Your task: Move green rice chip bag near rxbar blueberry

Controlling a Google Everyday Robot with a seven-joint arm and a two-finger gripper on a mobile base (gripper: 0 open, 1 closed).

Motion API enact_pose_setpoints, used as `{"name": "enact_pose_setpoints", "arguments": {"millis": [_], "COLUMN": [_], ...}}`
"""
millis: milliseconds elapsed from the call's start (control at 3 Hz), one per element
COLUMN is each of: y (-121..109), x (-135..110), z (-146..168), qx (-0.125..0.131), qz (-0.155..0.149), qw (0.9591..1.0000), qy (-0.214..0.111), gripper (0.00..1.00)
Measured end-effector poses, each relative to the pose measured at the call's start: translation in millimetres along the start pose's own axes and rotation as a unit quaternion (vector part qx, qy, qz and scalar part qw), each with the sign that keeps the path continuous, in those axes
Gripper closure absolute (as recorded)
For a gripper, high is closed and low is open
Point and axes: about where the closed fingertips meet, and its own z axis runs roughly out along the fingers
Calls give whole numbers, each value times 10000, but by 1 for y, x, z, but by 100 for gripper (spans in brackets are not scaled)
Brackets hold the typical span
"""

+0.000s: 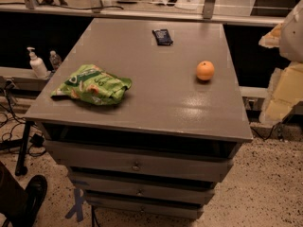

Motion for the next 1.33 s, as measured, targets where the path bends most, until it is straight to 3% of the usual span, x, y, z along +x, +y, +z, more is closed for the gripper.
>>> {"name": "enact_pose_setpoints", "arguments": {"millis": [333,667,1000,1333], "y": [0,-1,3,2], "x": [0,-23,-64,-109], "z": [0,12,39,60], "qx": [1,44,-1,37], "qz": [0,22,83,217], "qw": [10000,9996,9964,9877], "qy": [0,-289,-846,-1546], "gripper": [0,0,0,0]}}
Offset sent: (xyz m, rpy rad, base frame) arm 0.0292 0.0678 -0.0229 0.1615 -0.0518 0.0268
